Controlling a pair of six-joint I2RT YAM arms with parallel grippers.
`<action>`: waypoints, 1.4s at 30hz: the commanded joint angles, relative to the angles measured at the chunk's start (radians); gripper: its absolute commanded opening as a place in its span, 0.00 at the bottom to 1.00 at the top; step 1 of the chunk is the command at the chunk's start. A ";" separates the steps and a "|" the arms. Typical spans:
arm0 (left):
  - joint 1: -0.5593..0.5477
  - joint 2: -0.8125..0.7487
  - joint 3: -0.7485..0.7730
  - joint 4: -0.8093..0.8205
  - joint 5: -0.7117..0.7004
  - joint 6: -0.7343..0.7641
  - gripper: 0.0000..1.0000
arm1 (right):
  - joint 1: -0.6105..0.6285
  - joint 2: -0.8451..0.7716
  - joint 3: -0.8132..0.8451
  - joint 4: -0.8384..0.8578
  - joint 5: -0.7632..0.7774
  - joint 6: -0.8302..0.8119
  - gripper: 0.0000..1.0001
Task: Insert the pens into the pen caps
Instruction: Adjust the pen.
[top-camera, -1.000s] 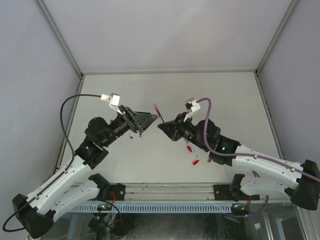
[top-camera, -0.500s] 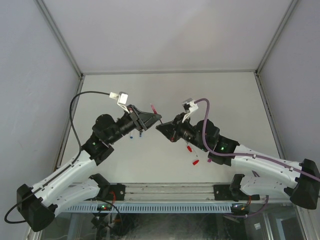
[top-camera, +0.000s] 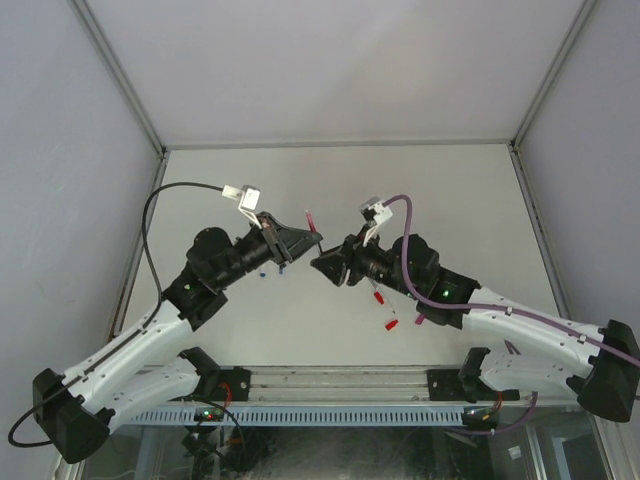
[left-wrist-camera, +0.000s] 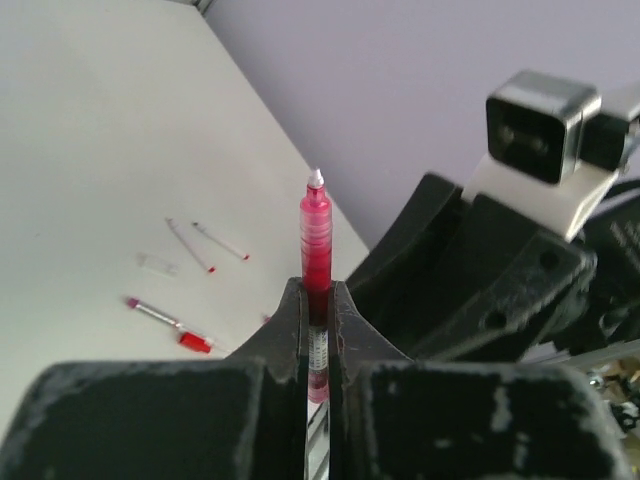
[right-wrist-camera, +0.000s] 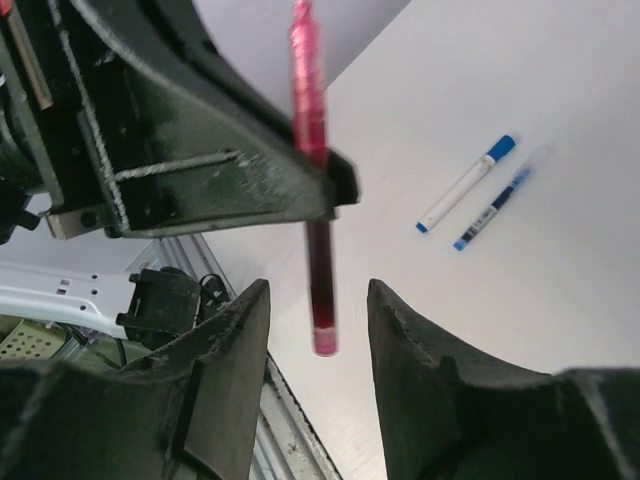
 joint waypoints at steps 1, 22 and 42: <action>-0.002 -0.036 0.092 -0.100 0.026 0.118 0.00 | -0.101 -0.053 0.037 -0.022 -0.194 0.024 0.44; -0.002 -0.021 0.111 -0.125 0.101 0.132 0.00 | -0.106 0.033 0.078 -0.007 -0.350 -0.004 0.30; -0.002 -0.038 0.074 -0.102 0.088 0.102 0.36 | -0.080 0.030 0.080 0.033 -0.309 0.012 0.00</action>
